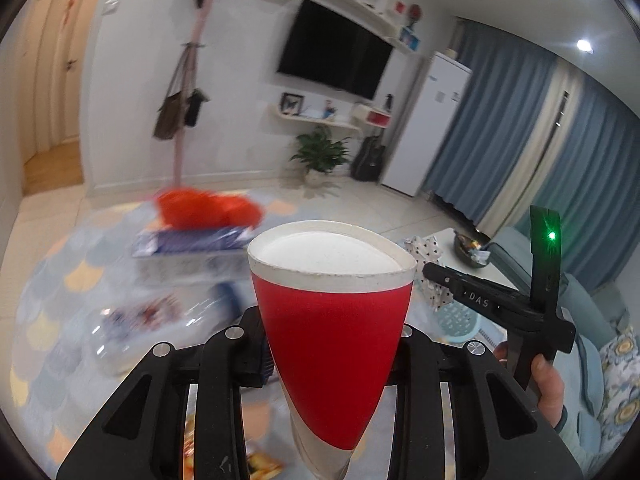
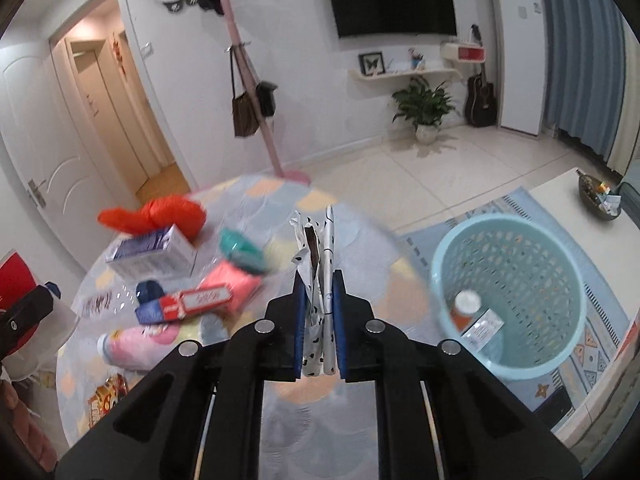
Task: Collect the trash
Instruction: 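Carry both items over the blue basket and open both tools to drop them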
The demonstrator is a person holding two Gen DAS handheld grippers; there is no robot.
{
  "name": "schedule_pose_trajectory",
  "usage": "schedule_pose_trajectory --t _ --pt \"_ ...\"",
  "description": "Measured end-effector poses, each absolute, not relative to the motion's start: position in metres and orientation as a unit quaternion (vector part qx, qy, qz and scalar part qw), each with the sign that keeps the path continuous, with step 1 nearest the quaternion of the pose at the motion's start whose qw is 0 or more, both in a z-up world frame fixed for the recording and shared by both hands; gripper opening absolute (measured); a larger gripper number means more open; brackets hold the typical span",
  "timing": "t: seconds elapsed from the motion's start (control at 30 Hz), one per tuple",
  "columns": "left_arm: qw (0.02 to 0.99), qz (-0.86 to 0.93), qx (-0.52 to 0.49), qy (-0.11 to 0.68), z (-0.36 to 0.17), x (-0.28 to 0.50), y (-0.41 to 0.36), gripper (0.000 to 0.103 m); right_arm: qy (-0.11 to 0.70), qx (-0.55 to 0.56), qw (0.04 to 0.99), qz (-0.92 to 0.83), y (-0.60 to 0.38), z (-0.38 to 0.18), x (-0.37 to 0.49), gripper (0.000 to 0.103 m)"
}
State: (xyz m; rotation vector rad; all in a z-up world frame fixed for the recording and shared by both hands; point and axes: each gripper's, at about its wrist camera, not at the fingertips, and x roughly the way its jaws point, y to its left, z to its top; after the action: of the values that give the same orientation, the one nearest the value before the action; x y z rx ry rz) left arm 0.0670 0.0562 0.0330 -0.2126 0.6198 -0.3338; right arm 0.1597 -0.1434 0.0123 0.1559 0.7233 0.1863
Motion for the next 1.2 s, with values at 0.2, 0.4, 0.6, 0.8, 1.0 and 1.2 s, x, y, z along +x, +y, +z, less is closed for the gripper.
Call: schedule_pose_trajectory --t 0.2,0.4,0.6,0.8,1.0,1.2 --pt "0.929 -0.185 -0.082 0.311 0.042 0.099 0.006 0.032 0.331 0.091 0.937 0.066 -0.183 0.026 0.167 0.01" --pt "0.919 -0.207 -0.056 0.332 0.038 0.141 -0.057 0.032 0.324 0.103 0.94 0.028 -0.23 0.024 0.182 0.01" --pt "0.904 -0.226 -0.031 0.361 0.018 0.183 -0.126 0.032 0.332 0.131 0.934 -0.021 -0.285 0.004 0.199 0.01" --pt "0.893 -0.231 -0.022 0.386 -0.01 0.212 -0.171 0.032 0.355 0.155 0.92 -0.066 -0.335 -0.031 0.212 0.01" --pt "0.877 -0.242 -0.004 0.414 -0.039 0.235 -0.209 0.032 0.397 0.19 0.894 -0.09 -0.373 -0.077 0.22 0.01" --pt "0.859 -0.246 -0.006 0.448 -0.065 0.247 -0.226 0.032 0.44 0.226 0.865 -0.087 -0.389 -0.116 0.23 0.011"
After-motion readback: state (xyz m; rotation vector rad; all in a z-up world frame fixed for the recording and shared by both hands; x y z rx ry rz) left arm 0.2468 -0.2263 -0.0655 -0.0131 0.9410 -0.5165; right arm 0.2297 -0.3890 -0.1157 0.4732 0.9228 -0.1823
